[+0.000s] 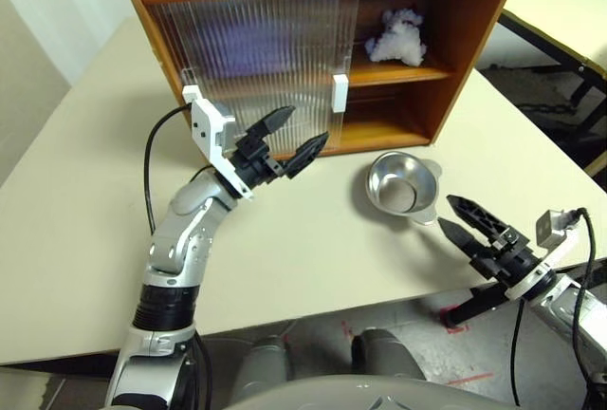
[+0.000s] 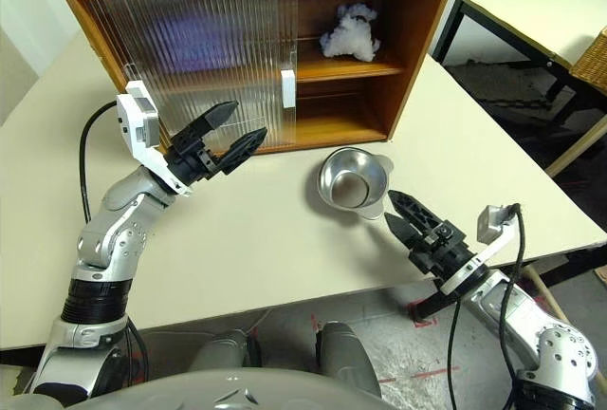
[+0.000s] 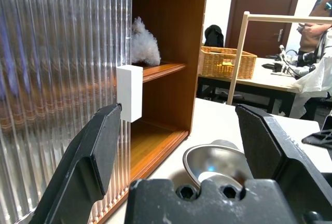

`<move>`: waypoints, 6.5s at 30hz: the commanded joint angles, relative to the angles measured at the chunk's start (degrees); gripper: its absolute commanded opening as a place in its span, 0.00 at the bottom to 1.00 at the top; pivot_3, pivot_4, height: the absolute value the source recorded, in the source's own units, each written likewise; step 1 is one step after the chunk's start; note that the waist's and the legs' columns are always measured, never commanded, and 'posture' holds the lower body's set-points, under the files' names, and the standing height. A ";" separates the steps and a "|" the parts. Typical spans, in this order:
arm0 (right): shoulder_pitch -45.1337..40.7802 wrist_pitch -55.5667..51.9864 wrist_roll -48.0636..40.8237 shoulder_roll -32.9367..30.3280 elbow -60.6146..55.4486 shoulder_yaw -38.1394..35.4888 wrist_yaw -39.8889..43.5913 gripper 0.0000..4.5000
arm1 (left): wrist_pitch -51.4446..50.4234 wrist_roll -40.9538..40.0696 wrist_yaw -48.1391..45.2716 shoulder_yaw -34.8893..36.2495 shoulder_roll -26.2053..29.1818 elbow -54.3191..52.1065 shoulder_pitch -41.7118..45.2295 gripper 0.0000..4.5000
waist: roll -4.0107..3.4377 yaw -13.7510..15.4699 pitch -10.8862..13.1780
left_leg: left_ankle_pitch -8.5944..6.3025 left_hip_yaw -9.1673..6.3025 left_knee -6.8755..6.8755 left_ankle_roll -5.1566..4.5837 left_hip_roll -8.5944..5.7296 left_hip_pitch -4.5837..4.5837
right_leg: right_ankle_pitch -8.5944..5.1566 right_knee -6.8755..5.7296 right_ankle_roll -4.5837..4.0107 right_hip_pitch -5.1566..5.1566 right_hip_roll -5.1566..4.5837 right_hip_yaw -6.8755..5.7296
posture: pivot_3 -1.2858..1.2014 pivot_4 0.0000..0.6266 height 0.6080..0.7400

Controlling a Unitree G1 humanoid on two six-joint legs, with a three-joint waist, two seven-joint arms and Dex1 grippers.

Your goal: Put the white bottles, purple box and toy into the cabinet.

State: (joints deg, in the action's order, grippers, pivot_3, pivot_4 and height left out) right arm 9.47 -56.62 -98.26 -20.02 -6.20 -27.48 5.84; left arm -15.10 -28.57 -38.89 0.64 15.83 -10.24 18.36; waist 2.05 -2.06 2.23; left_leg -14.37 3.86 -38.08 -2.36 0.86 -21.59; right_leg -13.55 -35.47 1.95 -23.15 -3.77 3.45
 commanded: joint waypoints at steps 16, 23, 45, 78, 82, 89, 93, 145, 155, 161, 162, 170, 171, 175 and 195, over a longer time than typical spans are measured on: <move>-0.39 0.78 -2.53 -0.86 1.59 3.36 -5.37 1.00 | -1.28 -0.08 1.00 0.52 1.04 -1.75 -0.97 1.00 | 0.00 0.10 0.00 | 0.00 -0.01 0.03 0.00 0.00 -0.04 | -0.01 0.02 0.03 -0.03 -0.01 -0.01 | 0.53 0.00 1.00; -2.55 0.56 -0.57 -1.33 4.46 4.17 -3.30 1.00 | -1.26 -0.03 1.18 0.62 1.13 -1.83 -1.00 1.00 | 0.01 0.10 0.00 | 0.00 -0.02 0.03 -0.01 0.00 -0.04 | -0.01 0.03 0.04 -0.03 -0.01 -0.01 | 0.53 0.00 1.00; -5.91 -0.71 7.21 -2.87 12.29 3.04 5.07 0.44 | -1.21 -0.02 2.06 0.62 1.03 -2.44 -1.20 1.00 | 0.01 0.21 0.00 | 0.01 -0.02 0.03 -0.04 -0.01 -0.06 | 0.03 0.05 0.11 -0.02 0.00 -0.02 | 0.54 0.00 1.00; -9.42 15.10 -14.49 8.20 -3.96 3.08 -17.02 0.00 | -0.71 0.16 0.69 0.40 1.14 -0.02 0.77 1.00 | -0.04 -0.11 0.17 | -0.22 -0.08 0.18 0.14 0.04 0.19 | -0.39 0.24 -0.27 0.61 -0.08 -0.10 | 0.53 0.00 1.00; -13.48 18.16 -12.87 11.57 -3.15 4.38 -17.96 0.00 | -0.88 0.18 0.86 0.62 1.42 -0.40 0.82 1.00 | -0.14 -0.03 0.23 | -0.22 -0.07 0.18 0.15 0.04 0.20 | -0.38 0.24 -0.27 0.59 -0.09 -0.10 | 0.53 0.00 1.00; -18.42 19.60 -11.12 12.37 2.28 4.01 -16.34 0.00 | -1.30 0.09 1.80 1.50 2.21 -2.04 -0.07 1.00 | -0.15 0.21 0.22 | -0.07 -0.10 0.18 -0.12 0.00 -0.08 | -0.05 0.23 0.08 0.06 -0.12 -0.14 | 0.55 0.00 1.00; -19.22 19.06 -10.29 12.05 4.76 3.50 -15.09 0.00 | -1.53 -0.11 2.36 1.79 2.66 -3.16 -0.90 1.00 | -0.16 0.44 0.22 | -0.03 -0.15 0.16 -0.19 0.00 -0.55 | 0.05 0.17 -0.07 -0.32 -0.10 -0.17 | 0.56 0.00 1.00; -40.00 31.40 20.71 23.12 31.76 -6.23 -1.00 0.00 | -6.46 -1.49 8.19 5.44 5.81 -13.32 -6.50 1.00 | -0.23 6.33 0.20 | -0.01 -0.18 0.07 -0.22 0.01 -0.58 | 0.28 0.00 -0.16 -0.43 -0.09 -0.33 | 0.61 0.00 1.00; -40.43 35.12 25.45 22.41 36.27 -7.56 3.27 0.00 | -6.33 -1.34 8.52 5.18 5.48 -13.56 -6.66 1.00 | -0.25 6.40 0.19 | -0.02 -0.18 0.07 -0.20 0.01 -0.58 | 0.29 -0.01 -0.18 -0.43 -0.09 -0.34 | 0.61 0.00 1.00; -40.68 35.66 27.10 22.23 37.16 -8.34 3.74 0.00 | -6.29 -1.23 8.43 4.90 5.30 -13.13 -6.25 1.00 | -0.26 6.37 0.18 | -0.02 -0.18 0.07 -0.19 0.01 -0.57 | 0.30 -0.04 -0.19 -0.43 -0.09 -0.34 | 0.61 0.00 1.00; -40.70 35.82 27.52 22.15 37.29 -8.30 3.59 0.06 | -6.27 -1.23 8.37 4.90 5.30 -13.01 -6.14 1.00 | -0.27 6.37 0.18 | -0.02 -0.18 0.07 -0.19 0.01 -0.57 | 0.30 -0.05 -0.19 -0.43 -0.09 -0.34 | 0.61 0.00 1.00; -41.92 35.87 28.54 21.13 40.07 -10.03 4.50 0.68 | -6.23 -1.16 8.17 4.62 5.18 -12.27 -5.37 1.00 | -0.28 6.30 0.17 | -0.02 -0.18 0.07 -0.19 0.00 -0.57 | 0.30 -0.04 -0.20 -0.43 -0.09 -0.34 | 0.60 0.00 1.00; -42.03 35.89 28.71 21.05 40.37 -10.26 4.66 0.76 | -6.21 -1.15 8.13 4.59 5.15 -12.16 -5.29 1.00 | -0.28 6.27 0.17 | -0.02 -0.18 0.07 -0.19 0.00 -0.57 | 0.30 -0.04 -0.20 -0.43 -0.09 -0.34 | 0.60 0.00 1.00; -41.73 35.81 29.18 21.12 40.10 -10.59 4.73 0.99 | -6.06 -1.02 8.03 4.30 4.89 -11.73 -4.91 1.00 | -0.32 6.21 0.14 | -0.02 -0.17 0.07 -0.19 0.00 -0.57 | 0.30 -0.04 -0.20 -0.43 -0.09 -0.33 | 0.60 0.00 1.00; -29.08 34.87 52.14 11.17 19.85 8.87 17.87 0.99 | -3.44 -0.16 6.49 2.25 2.34 -8.13 -3.63 1.00 | -0.43 5.33 0.05 | -0.01 -0.12 -0.02 -0.22 -0.01 -0.57 | 0.25 -0.02 -0.16 -0.43 -0.03 -0.26 | 0.58 0.00 1.00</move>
State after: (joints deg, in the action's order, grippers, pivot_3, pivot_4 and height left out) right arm -20.38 -23.01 -50.23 -7.79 15.96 -21.68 21.11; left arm -19.02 -29.12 -31.98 3.35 18.19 -19.24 14.81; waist 1.62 3.26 2.28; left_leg -14.37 3.76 -38.10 -2.57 0.85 -22.15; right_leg -13.30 -35.50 1.80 -23.58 -3.79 3.23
